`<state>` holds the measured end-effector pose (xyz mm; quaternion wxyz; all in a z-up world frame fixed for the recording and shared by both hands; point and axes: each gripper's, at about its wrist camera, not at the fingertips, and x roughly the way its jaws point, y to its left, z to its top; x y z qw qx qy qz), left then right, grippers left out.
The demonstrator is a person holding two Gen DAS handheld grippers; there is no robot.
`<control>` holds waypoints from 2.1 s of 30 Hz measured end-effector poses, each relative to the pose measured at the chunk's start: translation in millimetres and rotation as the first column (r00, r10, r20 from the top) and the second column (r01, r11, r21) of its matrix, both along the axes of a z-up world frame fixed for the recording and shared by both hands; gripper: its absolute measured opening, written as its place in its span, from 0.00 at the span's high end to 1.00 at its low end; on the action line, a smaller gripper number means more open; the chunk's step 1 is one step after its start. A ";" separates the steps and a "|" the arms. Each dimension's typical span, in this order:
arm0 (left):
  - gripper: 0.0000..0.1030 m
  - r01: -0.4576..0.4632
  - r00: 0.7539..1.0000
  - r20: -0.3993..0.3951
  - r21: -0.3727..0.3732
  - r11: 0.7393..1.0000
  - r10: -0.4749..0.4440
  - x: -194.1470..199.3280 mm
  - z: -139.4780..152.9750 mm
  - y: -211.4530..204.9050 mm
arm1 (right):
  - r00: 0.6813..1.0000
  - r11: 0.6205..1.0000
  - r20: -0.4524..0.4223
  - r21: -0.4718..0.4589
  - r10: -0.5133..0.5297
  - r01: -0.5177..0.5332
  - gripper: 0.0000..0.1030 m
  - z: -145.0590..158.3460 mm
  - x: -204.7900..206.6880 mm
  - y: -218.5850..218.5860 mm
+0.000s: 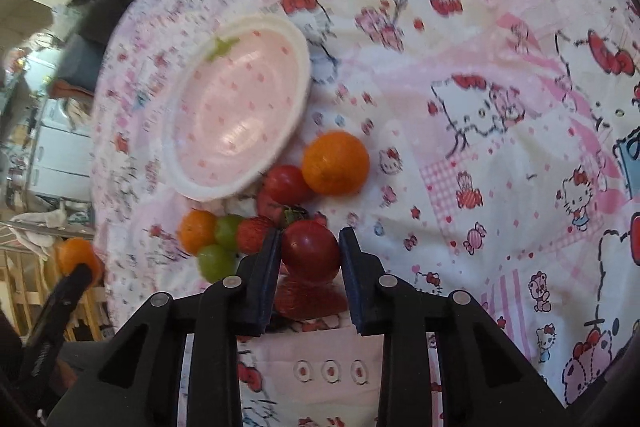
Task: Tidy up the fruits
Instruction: 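Carry the orange and the red plum over the white plate with both tools, then open both tools to drop the orange and red plum onto the plate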
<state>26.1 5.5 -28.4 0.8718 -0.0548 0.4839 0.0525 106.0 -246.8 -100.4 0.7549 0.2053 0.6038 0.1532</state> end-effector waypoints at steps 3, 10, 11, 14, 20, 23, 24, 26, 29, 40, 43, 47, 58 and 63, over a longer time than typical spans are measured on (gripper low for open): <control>0.63 -0.008 0.999 0.034 0.014 1.000 0.007 -1.7 5.6 -0.6 | 0.998 0.997 0.067 0.070 -0.015 0.011 0.70 19.5 -2.9 -4.7; 0.63 0.025 0.998 0.054 0.039 0.999 -0.027 23.6 26.6 -5.4 | 0.984 0.993 0.179 0.118 0.008 -0.029 0.70 62.1 14.0 0.1; 0.63 0.022 0.998 0.063 0.049 0.999 -0.026 29.1 30.7 -5.1 | 0.982 0.992 0.187 0.118 0.013 -0.035 0.70 65.1 16.2 0.5; 0.63 0.031 0.997 0.067 0.063 0.998 -0.036 50.2 39.1 -5.1 | 0.975 0.991 0.219 0.121 0.031 -0.059 0.70 78.6 34.8 9.4; 0.63 0.062 0.996 0.055 0.108 0.992 -0.068 95.0 36.6 -10.5 | 0.967 0.992 0.245 0.076 0.077 -0.098 0.70 84.6 74.5 25.0; 0.63 0.069 0.997 0.025 0.096 0.993 -0.071 118.0 23.6 -11.8 | 0.965 0.993 0.242 0.043 0.097 -0.111 0.70 76.9 93.4 32.3; 0.63 0.067 0.997 0.015 0.092 0.994 -0.069 123.0 18.4 -11.9 | 0.967 0.993 0.231 0.030 0.106 -0.116 0.70 70.6 101.9 35.7; 0.63 0.066 0.998 -0.007 0.079 0.995 -0.066 134.4 3.1 -11.2 | 0.969 0.993 0.217 0.017 0.115 -0.121 0.70 59.8 111.6 39.1; 0.63 0.100 0.993 -0.069 0.055 0.993 -0.096 152.2 -29.6 -14.0 | 0.971 0.990 0.196 0.005 0.138 -0.142 0.70 38.1 121.0 42.2; 0.63 0.177 0.976 -0.137 0.027 0.984 -0.172 163.9 -79.7 -24.2 | 0.976 0.974 0.080 -0.115 0.203 -0.194 0.70 -25.2 128.0 52.0; 0.63 0.176 0.972 -0.159 0.019 0.984 -0.171 167.5 -87.6 -21.5 | 0.979 0.975 0.053 -0.117 0.195 -0.187 0.70 -35.0 130.3 48.6; 0.63 0.185 0.968 -0.178 0.027 0.982 -0.177 167.5 -95.2 -20.6 | 0.980 0.975 0.054 -0.123 0.194 -0.186 0.70 -33.6 131.4 48.5; 0.61 0.190 0.969 -0.167 0.038 0.981 -0.181 166.9 -97.1 -21.9 | 0.979 0.973 0.037 -0.122 0.202 -0.196 0.69 -34.1 130.6 52.9; 0.57 0.188 0.970 -0.162 0.031 0.982 -0.180 166.4 -96.0 -22.1 | 0.979 0.973 0.026 -0.115 0.203 -0.199 0.68 -35.6 130.6 54.8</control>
